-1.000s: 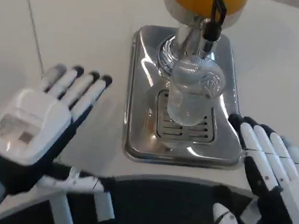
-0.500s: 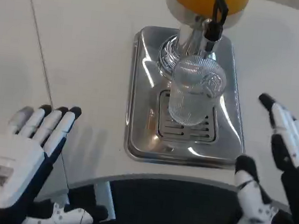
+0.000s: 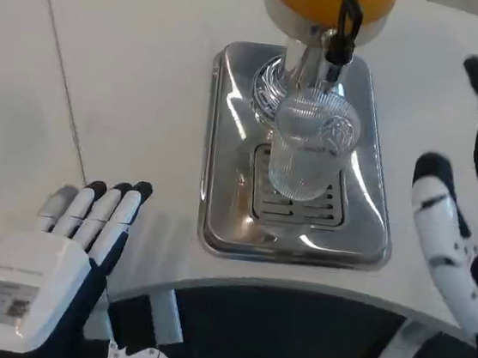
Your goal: Grasp the cup under the faucet to collect the drink, then remove the cup.
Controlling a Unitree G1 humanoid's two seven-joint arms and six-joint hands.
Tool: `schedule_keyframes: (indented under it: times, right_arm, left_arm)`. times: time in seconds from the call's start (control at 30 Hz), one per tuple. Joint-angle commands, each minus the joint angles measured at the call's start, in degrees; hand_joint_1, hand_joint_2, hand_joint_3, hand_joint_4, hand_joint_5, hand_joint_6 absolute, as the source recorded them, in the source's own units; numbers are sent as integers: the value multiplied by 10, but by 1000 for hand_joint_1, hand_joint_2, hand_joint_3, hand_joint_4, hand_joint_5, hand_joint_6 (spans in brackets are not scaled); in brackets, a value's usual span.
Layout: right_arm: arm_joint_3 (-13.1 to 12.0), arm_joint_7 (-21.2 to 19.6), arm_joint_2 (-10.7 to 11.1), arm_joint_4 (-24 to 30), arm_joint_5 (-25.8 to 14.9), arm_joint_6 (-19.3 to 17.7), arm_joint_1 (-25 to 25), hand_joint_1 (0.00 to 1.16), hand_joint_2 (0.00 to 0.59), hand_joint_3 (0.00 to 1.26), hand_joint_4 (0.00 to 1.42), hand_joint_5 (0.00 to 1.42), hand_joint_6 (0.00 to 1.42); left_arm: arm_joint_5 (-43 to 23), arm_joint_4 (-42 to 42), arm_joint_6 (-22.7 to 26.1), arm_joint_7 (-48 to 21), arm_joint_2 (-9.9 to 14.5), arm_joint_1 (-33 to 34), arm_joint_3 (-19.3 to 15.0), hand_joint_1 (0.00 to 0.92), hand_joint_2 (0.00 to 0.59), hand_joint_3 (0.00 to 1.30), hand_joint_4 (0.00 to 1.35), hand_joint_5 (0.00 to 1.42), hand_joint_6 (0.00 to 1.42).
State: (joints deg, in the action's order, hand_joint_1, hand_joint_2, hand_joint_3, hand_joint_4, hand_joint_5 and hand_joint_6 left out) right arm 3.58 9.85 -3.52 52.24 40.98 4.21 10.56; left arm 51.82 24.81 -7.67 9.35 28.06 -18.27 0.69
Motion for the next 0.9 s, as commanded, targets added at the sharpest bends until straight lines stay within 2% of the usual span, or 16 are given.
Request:
schedule_keyframes:
  times: [0.03,0.33,0.57,0.7,0.8,0.9]
  right_arm:
    - [-4,-23,-13,-30,-2,39,-64,17,563,0,0,0,0]
    - [-20,-20,8,-89,-31,110,-193,8,573,0,0,0,0]
    - [-14,-49,6,-132,-53,115,-243,3,575,0,0,0,0]
    - [1,-63,0,-160,-66,113,-265,1,576,0,0,0,0]
    - [12,-73,4,-176,-69,107,-278,0,578,0,0,0,0]
    - [15,-82,-2,-199,-87,105,-299,3,581,0,0,0,0]
  left_arm:
    - [-5,-7,-13,10,-6,-8,-1,0,0,0,0,0,0]
    - [-8,-8,-17,12,-15,0,-7,0,6,0,0,0,0]
    - [-5,-8,-20,10,-16,-6,-4,0,8,0,0,0,0]
    - [-5,-8,-19,8,-17,-8,-4,0,8,0,0,0,0]
    - [-5,-8,-19,7,-17,-8,-5,0,7,0,0,0,0]
    - [-4,-9,-19,5,-16,-8,-5,0,7,0,0,0,0]
